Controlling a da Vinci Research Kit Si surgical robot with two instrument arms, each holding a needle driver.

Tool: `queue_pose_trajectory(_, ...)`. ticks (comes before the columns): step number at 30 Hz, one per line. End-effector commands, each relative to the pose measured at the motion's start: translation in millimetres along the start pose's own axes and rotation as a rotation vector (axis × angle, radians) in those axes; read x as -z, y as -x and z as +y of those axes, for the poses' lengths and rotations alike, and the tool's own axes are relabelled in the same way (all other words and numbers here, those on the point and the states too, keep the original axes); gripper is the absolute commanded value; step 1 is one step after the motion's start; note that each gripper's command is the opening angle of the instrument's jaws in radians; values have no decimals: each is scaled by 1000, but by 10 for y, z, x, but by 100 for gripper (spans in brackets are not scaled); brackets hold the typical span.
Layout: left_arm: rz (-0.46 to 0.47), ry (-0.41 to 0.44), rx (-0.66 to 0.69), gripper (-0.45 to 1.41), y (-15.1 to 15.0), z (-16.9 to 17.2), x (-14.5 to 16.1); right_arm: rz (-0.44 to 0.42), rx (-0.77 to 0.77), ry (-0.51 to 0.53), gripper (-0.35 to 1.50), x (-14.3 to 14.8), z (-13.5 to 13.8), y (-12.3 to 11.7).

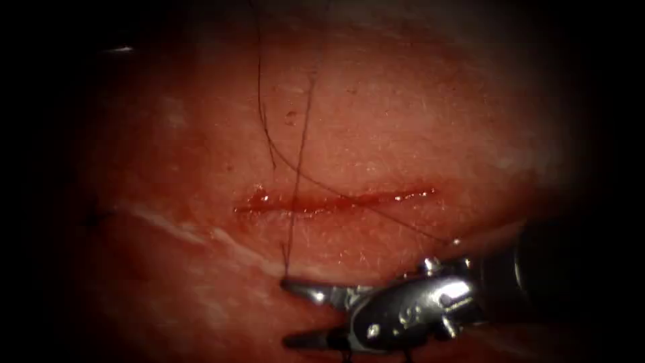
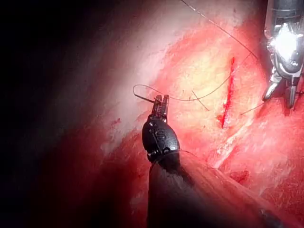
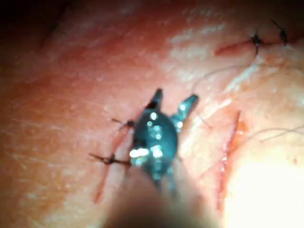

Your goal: Wound Closure

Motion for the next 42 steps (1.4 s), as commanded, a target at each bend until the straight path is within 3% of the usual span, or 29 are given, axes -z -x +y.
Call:
queue_pose_trajectory(1,14,-1,4,-45,2,-1,-10,-3,-4,-1,79,-3,-9,7)
queue_pose_trajectory(12,107,-6,-11,-45,-73,-9,-20,-3,-16,19,77,-2,-1,15)
queue_pose_trajectory(19,126,5,-15,-45,-83,-22,-45,-4,-17,19,77,-1,0,17)
queue_pose_trajectory(24,132,-5,-21,-45,-83,-52,-31,-5,-17,21,77,-1,-1,17)
queue_pose_trajectory(26,127,-12,-23,-45,-77,-57,-30,-6,-17,22,77,-2,-1,16)
queue_pose_trajectory(30,102,-4,-62,-45,-37,-61,-41,-4,-18,25,77,-4,0,16)
queue_pose_trajectory(35,38,11,-11,-45,41,-70,-53,-6,-17,30,77,-1,-1,16)
queue_pose_trajectory(39,-4,32,44,-45,74,-71,-55,-8,-19,36,77,0,0,17)
queue_pose_trajectory(42,-38,31,128,5,89,-68,-55,-9,-20,36,77,0,2,17)
